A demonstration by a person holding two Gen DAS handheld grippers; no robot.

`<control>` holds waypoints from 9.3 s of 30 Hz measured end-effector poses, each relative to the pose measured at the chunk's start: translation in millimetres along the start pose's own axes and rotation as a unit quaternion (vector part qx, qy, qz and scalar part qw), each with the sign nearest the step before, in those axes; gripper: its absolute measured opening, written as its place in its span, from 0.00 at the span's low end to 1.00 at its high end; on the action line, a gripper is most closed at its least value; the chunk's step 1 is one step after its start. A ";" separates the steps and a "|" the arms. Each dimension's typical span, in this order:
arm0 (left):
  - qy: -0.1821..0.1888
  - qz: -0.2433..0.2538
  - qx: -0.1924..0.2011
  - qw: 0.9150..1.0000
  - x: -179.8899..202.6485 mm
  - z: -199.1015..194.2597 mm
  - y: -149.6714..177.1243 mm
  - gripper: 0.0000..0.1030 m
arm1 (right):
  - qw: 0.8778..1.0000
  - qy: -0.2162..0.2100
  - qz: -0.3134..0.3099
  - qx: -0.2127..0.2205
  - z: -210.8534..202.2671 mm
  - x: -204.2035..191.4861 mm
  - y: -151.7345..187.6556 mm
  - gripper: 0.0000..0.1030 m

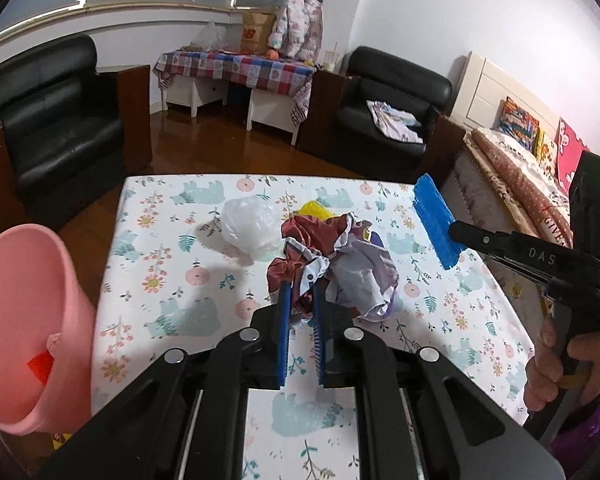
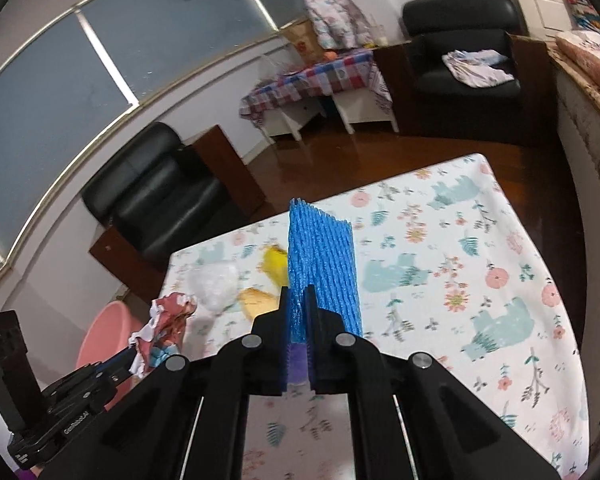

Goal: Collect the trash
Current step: 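Carry the grey-red cloth and blue mesh pad over the pink bucket, then open both tools to drop the cloth and blue pad into the bucket, then grasp the purple cloth roll with the right tool while the left tool grasps the orange peel, then carry the purple cloth roll and orange peel over the pink bucket, then open both tools to drop the purple roll and orange peel into the bucket, then grasp the yellow plastic bag with the right tool while the left tool grasps the clear bag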

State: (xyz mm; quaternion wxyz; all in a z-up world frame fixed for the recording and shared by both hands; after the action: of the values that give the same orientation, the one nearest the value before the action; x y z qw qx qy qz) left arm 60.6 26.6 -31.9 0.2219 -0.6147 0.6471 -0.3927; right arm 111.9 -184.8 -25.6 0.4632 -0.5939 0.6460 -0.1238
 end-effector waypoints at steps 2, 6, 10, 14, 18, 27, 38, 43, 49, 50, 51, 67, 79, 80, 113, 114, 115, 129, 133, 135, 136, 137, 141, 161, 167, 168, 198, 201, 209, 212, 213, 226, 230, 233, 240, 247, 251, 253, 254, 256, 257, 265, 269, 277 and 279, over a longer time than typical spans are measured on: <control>-0.007 -0.002 0.008 1.000 -3.2 -10.2 -0.3 0.09 | 1.000 -0.012 -0.009 -0.001 -2.8 -14.8 2.4 0.06; -0.022 -0.011 0.023 0.999 -14.9 -30.3 -1.2 0.09 | 0.999 -0.034 -0.034 -0.009 -5.2 -41.6 10.6 0.06; -0.040 -0.024 0.038 0.998 -28.1 -50.2 -1.3 0.09 | 0.997 -0.058 -0.054 -0.018 -6.5 -71.2 21.3 0.06; -0.061 -0.040 0.051 0.996 -44.8 -70.5 2.3 0.09 | 0.993 -0.081 -0.077 -0.025 -6.0 -99.9 29.6 0.06; -0.088 -0.051 0.062 0.993 -64.5 -89.8 5.5 0.09 | 0.988 -0.110 -0.102 -0.035 -1.6 -134.8 37.4 0.06; -0.150 -0.088 0.094 0.980 -118.3 -128.8 11.5 0.09 | 0.971 -0.174 -0.156 -0.059 18.4 -214.9 49.5 0.06; -0.221 -0.129 0.101 0.961 -184.3 -144.1 20.8 0.09 | 0.952 -0.239 -0.151 -0.118 72.2 -285.2 64.4 0.06; -0.241 -0.142 0.089 0.956 -204.0 -143.0 29.1 0.09 | 0.946 -0.247 -0.159 -0.134 92.4 -302.8 75.9 0.06; -0.252 -0.148 0.074 0.953 -217.8 -135.3 35.5 0.09 | 0.941 -0.251 -0.164 -0.154 110.6 -316.7 89.5 0.06; -0.254 -0.152 0.071 0.953 -220.1 -133.8 36.6 0.09 | 0.941 -0.251 -0.165 -0.157 112.2 -318.0 91.5 0.06; -0.256 -0.154 0.069 0.952 -221.8 -132.9 37.4 0.09 | 0.940 -0.251 -0.167 -0.160 114.5 -319.2 94.8 0.06; -0.264 -0.167 0.052 0.949 -230.5 -125.1 42.9 0.30 | 0.939 -0.241 -0.170 -0.178 120.9 -312.2 111.7 0.33; -0.251 -0.151 0.052 0.955 -211.3 -122.8 38.9 0.30 | 0.945 -0.225 -0.167 -0.166 97.7 -284.3 108.9 0.37; -0.249 -0.149 0.053 0.956 -209.3 -122.3 37.8 0.30 | 0.946 -0.223 -0.168 -0.165 95.6 -281.2 109.4 0.37; -0.116 -0.057 0.013 0.992 -90.2 -33.7 7.8 0.30 | 0.995 0.035 -0.058 -0.068 42.2 -28.7 44.6 0.44; -0.116 -0.054 0.010 0.992 -88.8 -30.9 7.2 0.30 | 0.995 0.038 -0.055 -0.070 46.0 -26.6 44.8 0.45; -0.115 -0.052 0.008 0.992 -87.8 -28.0 6.7 0.30 | 0.995 0.045 -0.053 -0.072 50.3 -23.6 44.6 0.47; -0.041 -0.014 -0.012 0.999 -43.2 20.4 -12.1 0.30 | 0.993 0.073 -0.051 -0.081 79.3 -10.6 55.4 0.37; -0.010 -0.003 -0.022 1.000 -22.2 38.8 -17.3 0.30 | 0.993 0.077 -0.051 -0.066 67.4 -1.9 51.5 0.35; 0.004 0.006 -0.028 1.000 -11.3 48.4 -18.7 0.30 | 0.993 0.082 -0.052 -0.061 61.8 3.0 49.2 0.35; 0.009 0.012 -0.031 0.999 -5.1 53.9 -18.9 0.30 | 0.993 0.084 -0.050 -0.060 59.9 5.7 48.8 0.35; 0.012 0.017 -0.033 0.999 -0.6 58.8 -18.7 0.30 | 0.993 0.085 -0.048 -0.060 58.6 7.8 49.0 0.35; 0.013 0.034 -0.046 0.998 11.8 84.6 -18.8 0.30 | 0.993 0.092 -0.045 -0.066 57.9 15.3 53.4 0.35; -0.010 0.048 -0.063 0.997 23.3 128.4 -5.7 0.04 | 0.994 0.083 -0.035 -0.066 58.2 19.4 57.4 0.36; -0.008 0.034 -0.047 0.998 23.9 101.2 -7.7 0.03 | 0.994 0.082 -0.034 -0.066 58.5 19.8 57.6 0.36; -0.008 0.032 -0.044 0.998 24.3 96.4 -7.5 0.03 | 0.994 0.082 -0.034 -0.066 58.4 20.0 57.7 0.36; -0.113 -0.036 0.058 0.991 -64.3 -66.3 6.5 0.03 | 0.983 -0.049 -0.159 -0.077 35.3 -117.7 79.8 0.36; -0.138 -0.046 0.070 0.987 -83.2 -81.1 7.5 0.03 | 0.978 -0.072 -0.179 -0.080 38.3 -145.4 81.6 0.36; -0.198 -0.076 0.094 0.973 -134.0 -115.5 12.1 0.03 | 0.962 -0.132 -0.218 -0.096 53.6 -220.4 89.3 0.36; -0.216 -0.089 0.099 0.967 -151.8 -126.3 15.6 0.03 | 0.957 -0.150 -0.226 -0.106 61.4 -244.5 93.4 0.36; -0.221 -0.093 0.099 0.966 -156.6 -128.7 16.8 0.03 | 0.955 -0.155 -0.230 -0.110 64.6 -252.9 95.7 0.36; -0.257 -0.122 0.087 0.955 -196.8 -137.6 34.1 0.03 | 0.937 -0.189 -0.248 -0.155 103.1 -313.3 122.3 0.36; -0.261 -0.129 0.081 0.953 -206.7 -135.9 38.0 0.04 | 0.934 -0.191 -0.253 -0.162 110.2 -320.7 129.4 0.36; -0.264 -0.135 0.078 0.952 -212.1 -135.6 40.3 0.04 | 0.933 -0.190 -0.257 -0.167 116.3 -325.3 134.4 0.36; -0.271 -0.149 0.070 0.948 -221.5 -132.1 41.4 0.04 | 0.931 -0.188 -0.260 -0.174 126.6 -330.6 141.1 0.36; -0.272 -0.160 0.068 0.947 -226.8 -132.3 42.1 0.33 | 0.932 -0.190 -0.251 -0.182 134.0 -328.5 142.8 0.38; -0.269 -0.156 0.073 0.948 -224.1 -134.2 41.1 0.33 | 0.932 -0.192 -0.246 -0.182 135.1 -327.1 141.4 0.42; -0.270 -0.154 0.074 0.948 -223.2 -134.8 40.3 0.33 | 0.933 -0.192 -0.245 -0.179 134.1 -326.3 140.1 0.42; -0.269 -0.154 0.075 0.948 -223.1 -134.8 40.0 0.33 | 0.934 -0.193 -0.244 -0.179 133.3 -325.7 139.4 0.42; -0.269 -0.154 0.075 0.948 -222.4 -134.5 39.6 0.33 | 0.935 -0.194 -0.241 -0.177 130.9 -324.0 138.2 0.42; -0.269 -0.154 0.075 0.948 -223.0 -134.8 40.0 0.33 | 0.935 -0.194 -0.240 -0.175 129.8 -322.0 138.0 0.42; -0.250 -0.157 0.073 0.953 -212.5 -131.1 36.6 0.33 | 0.939 -0.192 -0.236 -0.161 111.4 -305.7 132.1 0.42; -0.242 -0.151 0.069 0.956 -204.0 -127.0 32.4 0.33 | 0.943 -0.181 -0.236 -0.150 101.6 -288.4 124.9 0.42; -0.221 -0.120 0.066 0.966 -173.1 -109.6 18.3 0.33 | 0.957 -0.143 -0.217 -0.129 85.2 -234.4 104.4 0.42; -0.214 -0.111 0.062 0.969 -162.9 -102.5 15.3 0.33 | 0.962 -0.127 -0.210 -0.120 79.9 -213.9 96.2 0.42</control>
State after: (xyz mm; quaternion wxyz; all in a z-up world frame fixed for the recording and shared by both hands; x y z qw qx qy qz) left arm -4.1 207.7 -14.9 0.3480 -0.7371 0.4870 -0.3138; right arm 79.9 60.5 -40.5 0.4306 -0.7783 0.4527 -0.0631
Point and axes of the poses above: each gripper's, at about its wrist camera, not at the fingertips, and z roughly the way its jaws point, x to its right, y to its underside, the point moved 4 cm from there along z, roughly the way its jaws point, and after that the axes turned 5 degrees about x, right-handed, at the moved point
